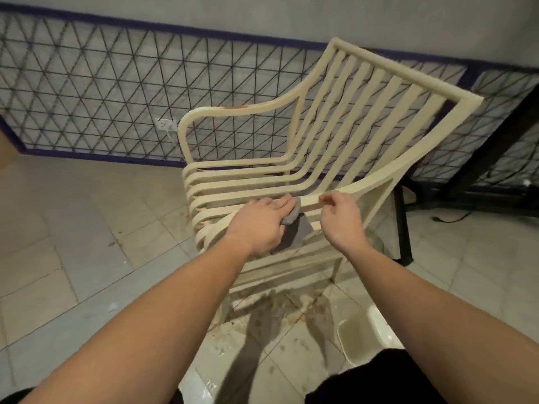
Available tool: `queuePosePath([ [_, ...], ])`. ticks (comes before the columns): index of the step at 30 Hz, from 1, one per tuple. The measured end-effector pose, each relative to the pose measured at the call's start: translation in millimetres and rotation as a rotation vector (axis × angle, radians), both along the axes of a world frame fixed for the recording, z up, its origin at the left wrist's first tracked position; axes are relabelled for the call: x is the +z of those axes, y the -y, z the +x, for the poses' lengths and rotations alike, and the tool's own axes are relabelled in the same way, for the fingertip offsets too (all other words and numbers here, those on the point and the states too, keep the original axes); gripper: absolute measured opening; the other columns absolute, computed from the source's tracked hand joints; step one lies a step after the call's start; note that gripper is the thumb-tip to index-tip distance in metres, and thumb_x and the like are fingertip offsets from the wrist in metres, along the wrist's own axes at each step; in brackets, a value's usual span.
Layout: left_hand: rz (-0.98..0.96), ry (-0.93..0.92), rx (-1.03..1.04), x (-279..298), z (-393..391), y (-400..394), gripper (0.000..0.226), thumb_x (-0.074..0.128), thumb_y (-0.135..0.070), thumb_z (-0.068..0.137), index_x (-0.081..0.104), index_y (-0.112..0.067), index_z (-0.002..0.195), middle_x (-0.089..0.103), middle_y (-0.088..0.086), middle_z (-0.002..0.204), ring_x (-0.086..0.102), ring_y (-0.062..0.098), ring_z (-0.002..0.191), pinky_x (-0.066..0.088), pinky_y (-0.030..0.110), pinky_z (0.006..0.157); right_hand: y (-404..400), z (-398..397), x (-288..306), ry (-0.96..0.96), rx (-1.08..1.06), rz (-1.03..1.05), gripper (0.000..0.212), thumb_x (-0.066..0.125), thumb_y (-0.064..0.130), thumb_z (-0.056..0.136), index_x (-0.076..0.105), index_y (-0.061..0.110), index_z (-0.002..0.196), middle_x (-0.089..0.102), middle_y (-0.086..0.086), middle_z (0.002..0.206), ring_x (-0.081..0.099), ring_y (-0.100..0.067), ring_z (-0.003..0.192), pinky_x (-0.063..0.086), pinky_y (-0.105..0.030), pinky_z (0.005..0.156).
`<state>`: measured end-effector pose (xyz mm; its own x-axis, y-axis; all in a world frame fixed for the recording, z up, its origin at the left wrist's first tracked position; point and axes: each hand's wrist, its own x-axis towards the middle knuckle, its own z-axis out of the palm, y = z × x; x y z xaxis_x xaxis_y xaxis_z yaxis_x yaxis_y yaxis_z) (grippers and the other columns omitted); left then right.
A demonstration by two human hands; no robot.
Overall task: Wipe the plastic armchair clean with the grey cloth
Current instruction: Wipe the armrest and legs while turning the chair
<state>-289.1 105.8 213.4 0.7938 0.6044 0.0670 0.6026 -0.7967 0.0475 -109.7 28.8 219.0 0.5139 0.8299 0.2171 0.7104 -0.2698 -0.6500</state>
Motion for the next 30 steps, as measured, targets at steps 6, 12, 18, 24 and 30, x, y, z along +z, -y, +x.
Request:
queuePosePath([
  [6,-0.390,0.535,0.123,-36.6,-111.8,7.0,0.062,0.043,-0.013,0.099,0.033,-0.034,0.156,0.026,-0.026,0.160,0.031,0.004,0.146,0.021,0.024,0.122,-15.8,-49.8,-0.9,0.397,0.233,-0.143,0.035,0.041,0.027,0.096,0.059,0.027,0.126,0.053,0.005,0.128,0.039,-0.017,0.126,0.028,-0.046,0.108],
  [12,-0.923,0.896,0.576,-119.9,-174.0,71.8,0.041,0.047,-0.012,0.106,0.054,-0.026,0.143,0.054,-0.016,0.141,0.051,0.007,0.132,0.038,0.020,0.109,-43.5,-105.7,-2.8,0.457,0.613,-0.225,0.041,0.028,0.037,0.104,0.054,0.033,0.136,0.054,0.011,0.137,0.039,-0.011,0.134,0.013,-0.050,0.118],
  [18,-0.992,1.466,1.155,-135.3,-189.6,70.8,0.028,0.049,-0.017,0.105,0.064,-0.013,0.128,0.066,0.007,0.124,0.059,0.021,0.116,0.048,0.020,0.084,-59.4,-122.9,-7.0,0.576,0.677,-0.323,0.048,0.017,0.048,0.102,0.055,0.037,0.129,0.056,0.011,0.129,0.046,-0.017,0.123,0.030,-0.046,0.097],
  [24,-1.030,1.395,0.588,-88.7,-122.1,66.3,0.043,0.047,-0.024,0.107,0.047,-0.025,0.150,0.043,-0.015,0.154,0.038,-0.003,0.139,0.028,0.010,0.113,-60.5,-126.9,-6.3,0.618,0.641,-0.341,0.053,0.015,0.050,0.097,0.056,0.032,0.126,0.054,0.007,0.119,0.046,-0.020,0.113,0.030,-0.045,0.091],
  [30,-1.136,1.224,0.783,-156.5,-104.4,84.4,0.056,0.042,-0.038,0.107,0.022,-0.036,0.159,0.036,-0.014,0.157,0.044,0.015,0.139,0.038,0.037,0.116,-57.3,-126.8,-15.7,0.662,0.626,-0.222,0.045,0.019,0.045,0.101,0.056,0.030,0.122,0.056,0.005,0.117,0.046,-0.021,0.110,0.028,-0.045,0.092],
])
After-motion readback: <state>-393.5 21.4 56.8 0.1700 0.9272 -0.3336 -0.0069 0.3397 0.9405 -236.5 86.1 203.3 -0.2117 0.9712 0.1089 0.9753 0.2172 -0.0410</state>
